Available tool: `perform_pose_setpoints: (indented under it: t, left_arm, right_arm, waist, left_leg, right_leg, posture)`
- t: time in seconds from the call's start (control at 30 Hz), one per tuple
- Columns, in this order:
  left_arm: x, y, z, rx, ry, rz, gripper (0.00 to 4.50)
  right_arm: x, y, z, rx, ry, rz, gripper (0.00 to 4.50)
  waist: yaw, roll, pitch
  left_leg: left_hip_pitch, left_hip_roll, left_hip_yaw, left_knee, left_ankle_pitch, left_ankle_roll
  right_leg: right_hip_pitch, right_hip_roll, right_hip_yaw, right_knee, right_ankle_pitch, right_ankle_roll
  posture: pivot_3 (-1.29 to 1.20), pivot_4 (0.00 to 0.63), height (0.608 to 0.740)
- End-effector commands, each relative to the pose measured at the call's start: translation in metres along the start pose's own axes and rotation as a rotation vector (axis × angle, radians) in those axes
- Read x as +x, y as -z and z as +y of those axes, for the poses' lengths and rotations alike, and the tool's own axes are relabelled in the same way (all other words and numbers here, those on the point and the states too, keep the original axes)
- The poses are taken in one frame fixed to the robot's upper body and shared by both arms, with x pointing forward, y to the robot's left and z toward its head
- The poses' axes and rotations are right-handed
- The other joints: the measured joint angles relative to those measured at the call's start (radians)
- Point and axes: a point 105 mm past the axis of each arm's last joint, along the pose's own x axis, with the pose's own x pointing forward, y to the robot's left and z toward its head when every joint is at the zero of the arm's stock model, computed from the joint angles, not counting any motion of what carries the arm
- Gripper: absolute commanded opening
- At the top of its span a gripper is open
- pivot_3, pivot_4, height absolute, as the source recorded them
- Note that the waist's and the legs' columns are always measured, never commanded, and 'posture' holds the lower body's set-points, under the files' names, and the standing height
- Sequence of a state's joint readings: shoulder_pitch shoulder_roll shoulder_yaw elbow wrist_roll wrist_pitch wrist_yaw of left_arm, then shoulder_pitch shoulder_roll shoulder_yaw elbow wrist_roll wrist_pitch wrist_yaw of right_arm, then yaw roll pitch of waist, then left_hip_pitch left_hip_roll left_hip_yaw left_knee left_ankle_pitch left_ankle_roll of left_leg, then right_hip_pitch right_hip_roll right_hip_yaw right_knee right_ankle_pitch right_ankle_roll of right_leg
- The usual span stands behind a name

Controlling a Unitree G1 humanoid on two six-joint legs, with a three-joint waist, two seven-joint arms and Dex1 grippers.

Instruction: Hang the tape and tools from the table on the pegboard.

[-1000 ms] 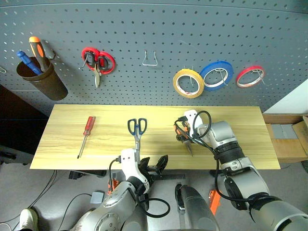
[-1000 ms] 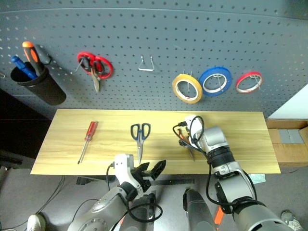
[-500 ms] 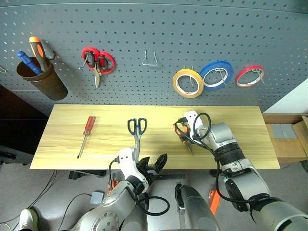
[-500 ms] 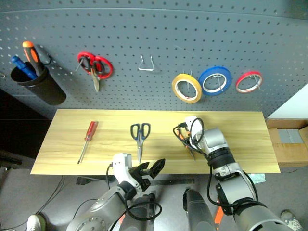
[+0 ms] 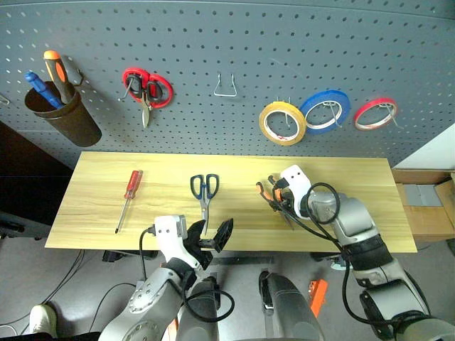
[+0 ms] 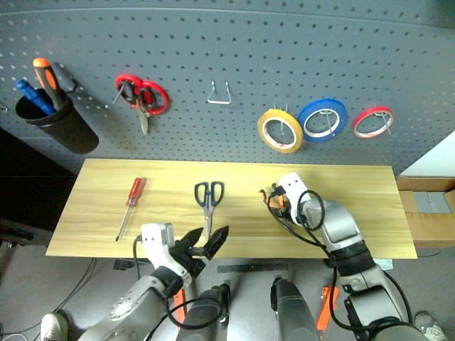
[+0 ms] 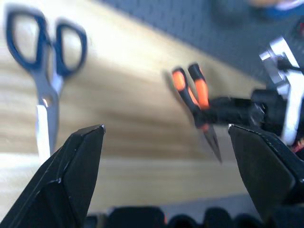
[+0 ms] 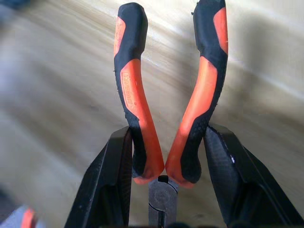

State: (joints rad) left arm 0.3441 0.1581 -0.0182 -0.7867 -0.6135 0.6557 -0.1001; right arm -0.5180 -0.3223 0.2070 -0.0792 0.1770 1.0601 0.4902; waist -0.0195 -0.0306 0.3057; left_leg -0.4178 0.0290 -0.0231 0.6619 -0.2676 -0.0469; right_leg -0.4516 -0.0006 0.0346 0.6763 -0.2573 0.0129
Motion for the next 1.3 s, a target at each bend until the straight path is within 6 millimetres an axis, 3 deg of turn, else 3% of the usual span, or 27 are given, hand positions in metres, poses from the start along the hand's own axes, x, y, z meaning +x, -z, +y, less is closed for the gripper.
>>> perform_pose_setpoints:
  t: [0.03,0.23,0.4,0.57,0.63,0.73,1.03,1.17,1.3]
  left_arm:
    - [-0.012,-0.024,-0.010,0.072,0.022,-0.132,4.50]
    - [-0.029,-0.051,-0.011,0.187,0.000,-0.310,4.50]
    - [-0.031,-0.065,-0.006,0.234,-0.015,-0.413,4.50]
    - [-0.018,-0.080,-0.003,0.305,-0.017,-0.487,4.50]
    - [-0.007,-0.089,0.003,0.355,-0.037,-0.505,4.50]
    - [0.004,-0.105,0.010,0.367,-0.060,-0.558,4.50]
    - [0.024,-0.116,0.015,0.387,-0.061,-0.577,4.50]
    - [0.036,-0.122,0.013,0.392,-0.062,-0.598,4.50]
    - [0.042,-0.125,0.009,0.388,-0.056,-0.612,4.50]
  right_arm:
    - [-0.018,-0.012,0.009,0.007,-0.041,-0.101,1.85]
    - [-0.031,-0.022,0.034,-0.018,-0.154,-0.207,1.85]
    - [-0.034,-0.054,0.056,0.018,-0.266,-0.359,1.85]
    - [-0.027,-0.104,0.058,0.042,-0.234,-0.551,1.85]
    - [-0.023,-0.133,0.052,0.030,-0.174,-0.644,1.85]
    - [-0.019,-0.161,0.045,0.023,-0.118,-0.727,1.85]
    - [-0.007,-0.194,0.034,-0.001,-0.029,-0.832,1.85]
    - [-0.002,-0.211,0.050,-0.060,-0.028,-0.898,1.85]
    - [-0.006,-0.229,0.053,-0.055,-0.006,-0.978,1.85]
  waist:
    - [0.003,-0.001,-0.006]
    - [0.012,-0.004,-0.042]
    - [0.014,-0.006,-0.081]
    - [0.017,-0.006,-0.108]
    - [0.018,-0.007,-0.115]
    - [0.019,-0.009,-0.129]
    - [0.025,-0.011,-0.163]
    - [0.027,-0.011,-0.164]
    - [0.028,-0.011,-0.166]
  left_leg:
    - [0.000,0.000,0.000,0.000,0.000,0.000]
    - [0.000,-0.002,0.000,0.001,-0.002,0.003]
    - [0.001,-0.002,0.000,0.002,-0.002,0.003]
    - [0.006,-0.002,0.002,0.004,0.001,0.003]
    - [0.013,-0.001,0.003,0.004,0.001,0.003]
    - [0.019,-0.001,0.006,0.004,0.004,0.008]
    - [0.019,0.000,0.011,0.003,0.005,0.008]
    - [0.020,0.000,0.012,0.003,0.005,0.009]
    - [0.021,0.002,0.012,0.003,0.005,0.009]
  right_leg:
    - [0.000,0.000,0.000,0.000,0.000,0.000]
    - [0.001,0.000,0.000,0.000,-0.001,0.001]
    - [0.001,0.002,0.000,0.001,-0.001,0.001]
    - [0.006,0.011,-0.001,0.002,0.000,0.002]
    - [0.013,0.013,-0.001,0.002,0.002,0.000]
    - [0.018,0.015,0.000,0.002,0.005,-0.003]
    - [0.017,0.015,0.005,0.003,0.009,-0.008]
    - [0.017,0.015,0.005,0.004,0.011,-0.009]
    - [0.016,0.016,0.006,0.005,0.012,-0.010]
  posture:
    - [0.10,0.187,0.740]
    - [0.11,0.134,0.740]
    - [0.11,0.101,0.740]
    - [0.11,0.080,0.740]
    - [0.11,0.072,0.740]
    - [0.11,0.064,0.740]
    - [0.12,0.052,0.740]
    - [0.13,0.045,0.740]
    - [0.15,0.045,0.740]
